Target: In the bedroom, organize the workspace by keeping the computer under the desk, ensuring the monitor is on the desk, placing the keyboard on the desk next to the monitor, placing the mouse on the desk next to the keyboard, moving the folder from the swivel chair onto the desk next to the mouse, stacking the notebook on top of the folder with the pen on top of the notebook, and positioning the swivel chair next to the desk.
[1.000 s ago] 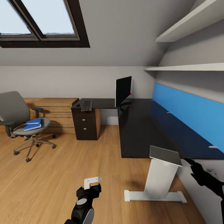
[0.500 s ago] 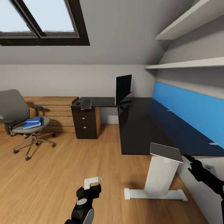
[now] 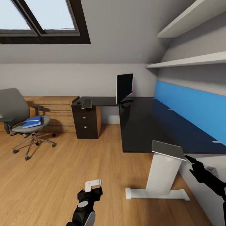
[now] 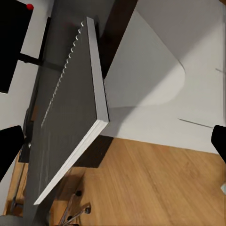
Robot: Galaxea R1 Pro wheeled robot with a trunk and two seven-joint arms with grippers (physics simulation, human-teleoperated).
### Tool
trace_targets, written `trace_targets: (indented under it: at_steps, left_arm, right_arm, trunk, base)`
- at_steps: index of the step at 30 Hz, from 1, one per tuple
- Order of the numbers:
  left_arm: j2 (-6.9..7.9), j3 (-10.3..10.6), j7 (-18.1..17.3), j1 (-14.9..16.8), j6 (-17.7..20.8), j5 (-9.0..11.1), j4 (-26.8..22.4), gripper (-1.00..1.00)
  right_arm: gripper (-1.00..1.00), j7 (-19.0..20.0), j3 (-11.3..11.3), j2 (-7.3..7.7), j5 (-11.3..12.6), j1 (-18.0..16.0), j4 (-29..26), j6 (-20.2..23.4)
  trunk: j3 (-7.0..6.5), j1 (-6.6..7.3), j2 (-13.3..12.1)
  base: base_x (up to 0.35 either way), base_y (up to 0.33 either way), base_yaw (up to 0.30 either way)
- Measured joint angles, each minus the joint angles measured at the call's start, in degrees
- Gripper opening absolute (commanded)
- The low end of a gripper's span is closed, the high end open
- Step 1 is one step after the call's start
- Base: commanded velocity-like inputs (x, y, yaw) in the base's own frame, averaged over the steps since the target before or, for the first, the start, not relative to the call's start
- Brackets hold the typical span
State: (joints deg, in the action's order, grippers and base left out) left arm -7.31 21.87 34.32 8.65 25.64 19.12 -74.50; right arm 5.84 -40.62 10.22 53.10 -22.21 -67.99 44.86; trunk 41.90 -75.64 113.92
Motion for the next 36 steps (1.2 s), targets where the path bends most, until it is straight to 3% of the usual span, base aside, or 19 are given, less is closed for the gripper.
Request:
trace_targets:
  at_steps: [36]
  left_arm:
    - [0.11,-0.1,-0.5,0.0,-0.2,0.0,2.0,1.0]
  right_arm:
    - [1.0,0.0,0.3,-0.47,0.2,0.0,-0.1,-0.2]
  trunk:
    - [0.36,-0.45,0.8]
  base:
    - [0.056,0.0,0.0]
